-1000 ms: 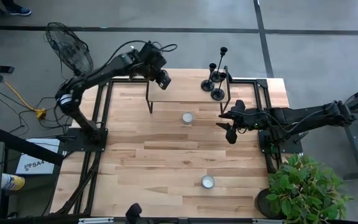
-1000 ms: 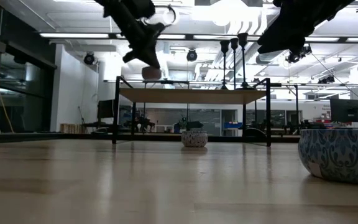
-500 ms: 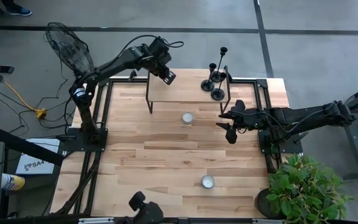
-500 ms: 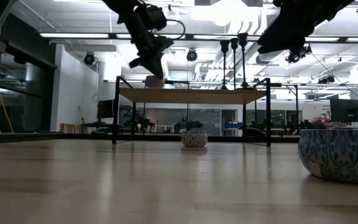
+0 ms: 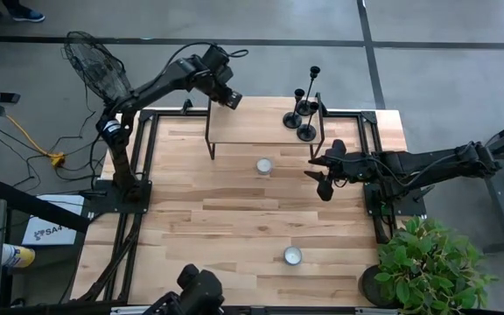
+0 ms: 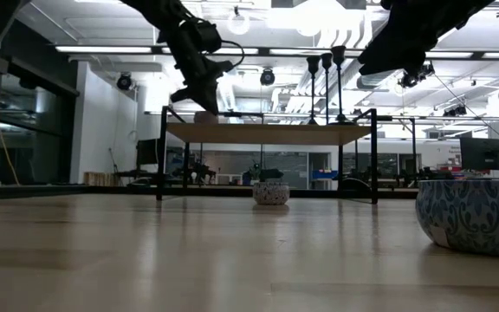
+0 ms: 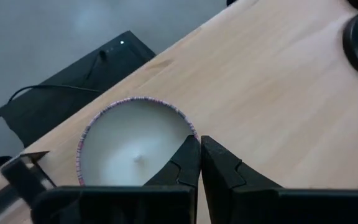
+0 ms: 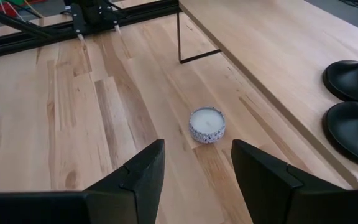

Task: Pick & Place candle stick holders
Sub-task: Put the pink scented candle on the shelf

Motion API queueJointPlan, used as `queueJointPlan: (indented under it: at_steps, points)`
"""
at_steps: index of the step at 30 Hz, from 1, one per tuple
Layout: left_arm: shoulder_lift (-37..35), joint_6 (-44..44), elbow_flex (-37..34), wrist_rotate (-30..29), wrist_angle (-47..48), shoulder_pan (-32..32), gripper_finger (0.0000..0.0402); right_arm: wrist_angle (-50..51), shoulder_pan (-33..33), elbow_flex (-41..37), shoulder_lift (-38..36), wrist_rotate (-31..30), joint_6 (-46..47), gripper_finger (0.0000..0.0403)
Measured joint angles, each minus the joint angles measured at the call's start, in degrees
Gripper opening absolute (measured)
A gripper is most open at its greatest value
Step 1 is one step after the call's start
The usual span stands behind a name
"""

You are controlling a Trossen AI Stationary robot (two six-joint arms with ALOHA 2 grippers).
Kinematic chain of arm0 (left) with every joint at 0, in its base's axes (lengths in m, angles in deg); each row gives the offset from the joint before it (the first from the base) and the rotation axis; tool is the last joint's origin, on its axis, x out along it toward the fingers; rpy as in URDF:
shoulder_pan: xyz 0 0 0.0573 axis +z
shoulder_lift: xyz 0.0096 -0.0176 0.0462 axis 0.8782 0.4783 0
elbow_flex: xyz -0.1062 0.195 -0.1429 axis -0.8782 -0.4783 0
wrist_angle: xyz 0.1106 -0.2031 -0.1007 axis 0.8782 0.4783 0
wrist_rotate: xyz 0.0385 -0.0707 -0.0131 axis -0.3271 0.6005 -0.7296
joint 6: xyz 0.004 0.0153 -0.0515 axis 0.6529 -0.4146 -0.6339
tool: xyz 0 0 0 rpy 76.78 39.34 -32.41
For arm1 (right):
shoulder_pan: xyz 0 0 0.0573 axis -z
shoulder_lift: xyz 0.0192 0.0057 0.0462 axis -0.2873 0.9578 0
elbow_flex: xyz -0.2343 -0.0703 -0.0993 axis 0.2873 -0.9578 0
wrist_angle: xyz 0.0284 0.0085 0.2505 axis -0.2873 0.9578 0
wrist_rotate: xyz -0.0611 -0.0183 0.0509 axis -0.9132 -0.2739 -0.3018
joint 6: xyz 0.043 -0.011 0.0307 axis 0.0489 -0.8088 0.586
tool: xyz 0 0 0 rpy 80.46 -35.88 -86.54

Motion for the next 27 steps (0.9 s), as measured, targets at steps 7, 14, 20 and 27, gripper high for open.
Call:
queueJointPlan:
  at_steps: [7, 14, 20, 27]
  points:
    - [0.65, 2.76, -0.1, 2.83, 0.21, -0.88, 0.0003, 0.0, 0.0, 0.0, 0.0, 0.07, 0.31, 0.0181]
    - [0.62, 6.74, -0.09, 2.88, 0.63, -0.88, 0.0003, 0.0, 0.0, -0.04, 0.0, 0.11, 1.08, 0.0181]
    - [0.62, 13.54, -0.09, 4.84, 1.68, -0.9, 0.0003, 0.0, 0.0, -0.04, 0.0, 0.13, 1.07, 0.0181]
    - [0.62, 17.39, -0.09, 6.78, 2.12, -0.9, 0.0003, 0.01, 0.0, -0.07, 0.0, 0.27, 1.07, 0.0181]
